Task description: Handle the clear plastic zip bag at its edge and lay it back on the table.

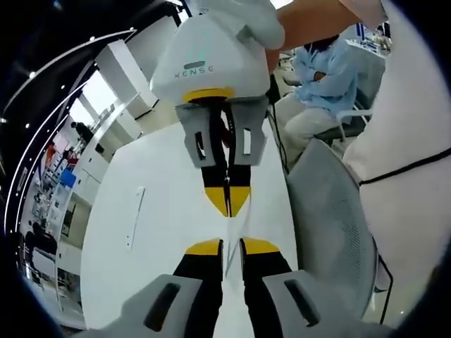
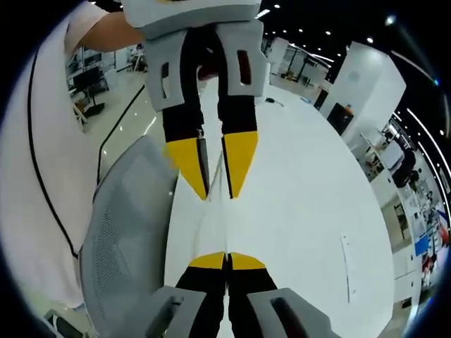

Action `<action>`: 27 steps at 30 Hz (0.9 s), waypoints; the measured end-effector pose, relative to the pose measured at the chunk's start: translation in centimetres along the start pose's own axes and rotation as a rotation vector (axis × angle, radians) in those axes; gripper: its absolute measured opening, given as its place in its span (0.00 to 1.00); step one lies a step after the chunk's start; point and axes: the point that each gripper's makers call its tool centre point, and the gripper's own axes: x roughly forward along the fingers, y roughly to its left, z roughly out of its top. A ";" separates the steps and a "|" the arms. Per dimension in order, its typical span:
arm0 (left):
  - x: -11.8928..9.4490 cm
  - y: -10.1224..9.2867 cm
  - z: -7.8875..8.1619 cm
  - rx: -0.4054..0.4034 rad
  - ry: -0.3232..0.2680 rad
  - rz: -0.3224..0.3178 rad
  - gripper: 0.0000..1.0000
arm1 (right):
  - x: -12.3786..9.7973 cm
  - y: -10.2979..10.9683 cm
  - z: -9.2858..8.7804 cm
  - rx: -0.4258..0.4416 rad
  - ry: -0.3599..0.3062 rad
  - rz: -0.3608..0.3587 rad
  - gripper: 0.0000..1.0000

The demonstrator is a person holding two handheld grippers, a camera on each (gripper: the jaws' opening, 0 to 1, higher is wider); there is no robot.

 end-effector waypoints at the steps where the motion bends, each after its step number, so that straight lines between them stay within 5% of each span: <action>1: 0.0 0.0 0.1 0.001 -0.001 0.000 0.07 | 0.0 0.0 0.0 -0.002 0.001 0.000 0.00; 17: -0.1 -0.9 2.7 0.031 -0.054 -0.020 0.08 | 0.2 0.0 0.1 -0.006 0.013 -0.002 0.00; 27: 0.8 -1.4 1.9 0.082 0.002 -0.033 0.08 | 0.0 -0.1 0.2 -0.005 0.013 -0.004 0.00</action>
